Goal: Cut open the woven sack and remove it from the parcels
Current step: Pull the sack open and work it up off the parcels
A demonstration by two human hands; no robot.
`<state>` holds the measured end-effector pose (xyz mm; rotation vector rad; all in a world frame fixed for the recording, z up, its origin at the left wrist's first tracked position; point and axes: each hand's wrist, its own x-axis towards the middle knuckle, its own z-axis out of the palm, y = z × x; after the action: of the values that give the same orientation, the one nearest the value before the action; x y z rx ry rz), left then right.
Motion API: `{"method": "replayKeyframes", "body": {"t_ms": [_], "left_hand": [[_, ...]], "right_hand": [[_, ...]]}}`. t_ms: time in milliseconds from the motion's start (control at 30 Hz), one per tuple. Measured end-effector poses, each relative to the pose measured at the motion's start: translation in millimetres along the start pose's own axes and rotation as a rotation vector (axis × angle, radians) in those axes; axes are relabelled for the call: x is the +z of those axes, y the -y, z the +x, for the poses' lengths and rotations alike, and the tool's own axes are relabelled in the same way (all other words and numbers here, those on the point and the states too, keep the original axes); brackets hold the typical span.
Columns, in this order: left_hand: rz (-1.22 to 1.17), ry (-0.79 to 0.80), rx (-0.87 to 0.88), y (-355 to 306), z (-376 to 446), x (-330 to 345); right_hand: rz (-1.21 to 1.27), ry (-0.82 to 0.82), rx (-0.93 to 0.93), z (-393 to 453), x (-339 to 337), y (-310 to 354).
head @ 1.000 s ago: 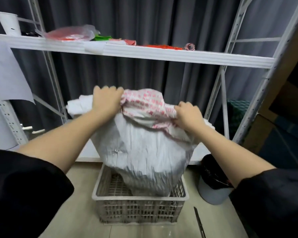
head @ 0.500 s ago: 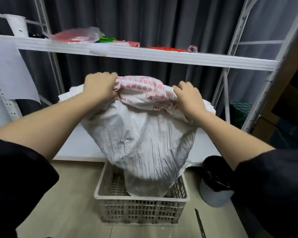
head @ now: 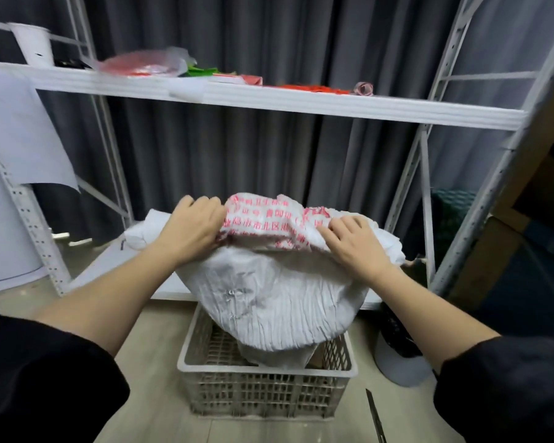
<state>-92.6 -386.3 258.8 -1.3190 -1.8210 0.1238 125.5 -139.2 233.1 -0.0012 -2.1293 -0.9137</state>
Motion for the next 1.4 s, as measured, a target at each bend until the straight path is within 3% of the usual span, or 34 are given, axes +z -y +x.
{"method": "replayKeyframes", "body": {"t_ms": [167, 300, 500, 567, 733, 867, 1000, 1100, 1167, 1333, 1400], "left_hand": [[-0.134, -0.091, 0.16, -16, -28, 28], [-0.339, 0.011, 0.275, -12, -42, 32], [-0.6, 0.369, 0.076, -22, -36, 20], [-0.569, 0.472, 0.045, -31, -35, 22], [-0.507, 0.632, -0.044, -45, -28, 30], [-0.291, 0.466, -0.078, -56, -19, 28], [-0.27, 0.354, -0.323, -65, -14, 29], [-0.335, 0.386, -0.494, -72, -13, 35], [-0.319, 0.43, -0.501, -70, -15, 40], [-0.553, 0.72, -0.055, -58, -37, 41], [-0.741, 0.837, -0.107, -59, -46, 42]], "right_hand": [[0.02, 0.071, -0.057, -27, 14, 26], [0.039, 0.12, -0.109, -37, 22, 36], [0.19, 0.307, -0.089, -39, 27, 21], [0.318, 0.405, -0.046, -41, 22, 15], [0.557, 0.68, 0.27, -18, 7, 18], [0.573, 1.02, 0.547, -7, 8, 19], [0.47, 1.25, 0.549, -14, 19, 39], [0.404, 1.265, 0.473, -22, 24, 57], [0.355, 1.193, 0.425, -28, 23, 66], [0.286, 1.031, 0.491, -43, 27, 74], [0.31, 0.994, 0.508, -51, 30, 70]]}}
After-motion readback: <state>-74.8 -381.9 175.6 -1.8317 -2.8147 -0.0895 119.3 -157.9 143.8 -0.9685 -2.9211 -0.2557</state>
